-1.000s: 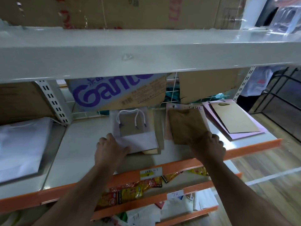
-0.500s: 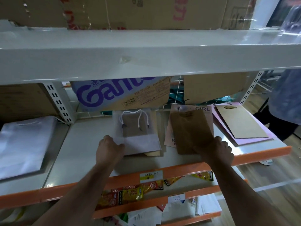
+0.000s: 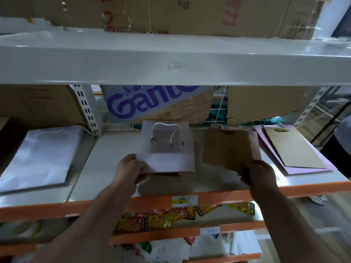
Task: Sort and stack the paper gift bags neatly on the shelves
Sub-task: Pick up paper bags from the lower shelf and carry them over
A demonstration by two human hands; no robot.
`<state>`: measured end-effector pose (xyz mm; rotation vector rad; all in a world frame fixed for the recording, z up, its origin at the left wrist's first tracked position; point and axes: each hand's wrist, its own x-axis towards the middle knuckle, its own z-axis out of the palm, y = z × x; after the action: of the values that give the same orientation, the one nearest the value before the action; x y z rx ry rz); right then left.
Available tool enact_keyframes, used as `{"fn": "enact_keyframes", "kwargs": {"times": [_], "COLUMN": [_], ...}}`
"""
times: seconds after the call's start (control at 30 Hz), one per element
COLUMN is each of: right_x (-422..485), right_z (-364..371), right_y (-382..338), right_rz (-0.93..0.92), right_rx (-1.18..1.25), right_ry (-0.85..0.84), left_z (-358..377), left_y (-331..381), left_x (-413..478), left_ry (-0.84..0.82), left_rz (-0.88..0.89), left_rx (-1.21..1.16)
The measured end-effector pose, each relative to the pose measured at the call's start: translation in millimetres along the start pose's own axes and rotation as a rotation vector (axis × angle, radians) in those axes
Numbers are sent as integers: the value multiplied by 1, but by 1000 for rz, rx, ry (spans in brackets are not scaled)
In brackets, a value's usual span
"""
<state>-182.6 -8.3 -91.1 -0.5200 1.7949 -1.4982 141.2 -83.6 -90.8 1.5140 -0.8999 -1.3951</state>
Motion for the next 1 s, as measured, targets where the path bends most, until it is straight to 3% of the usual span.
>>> {"fn": "enact_keyframes", "kwargs": {"times": [0.27,0.5,1.0], "right_x": [-36,-71,-183], "right_z": [40,98,278], "right_y": [-1,-4,27], "right_rz": [-64,-89,-32], "right_rx": [141,134,30], "right_ry": [-208,-264,-328], "left_z": [-42,-104,-324], "left_y": [-6,2,11], "left_x": [-20,-30,8], "left_ry": [61,145,276], "left_rz": [33,76,80], "left_rx": [-46,-92,-62]}}
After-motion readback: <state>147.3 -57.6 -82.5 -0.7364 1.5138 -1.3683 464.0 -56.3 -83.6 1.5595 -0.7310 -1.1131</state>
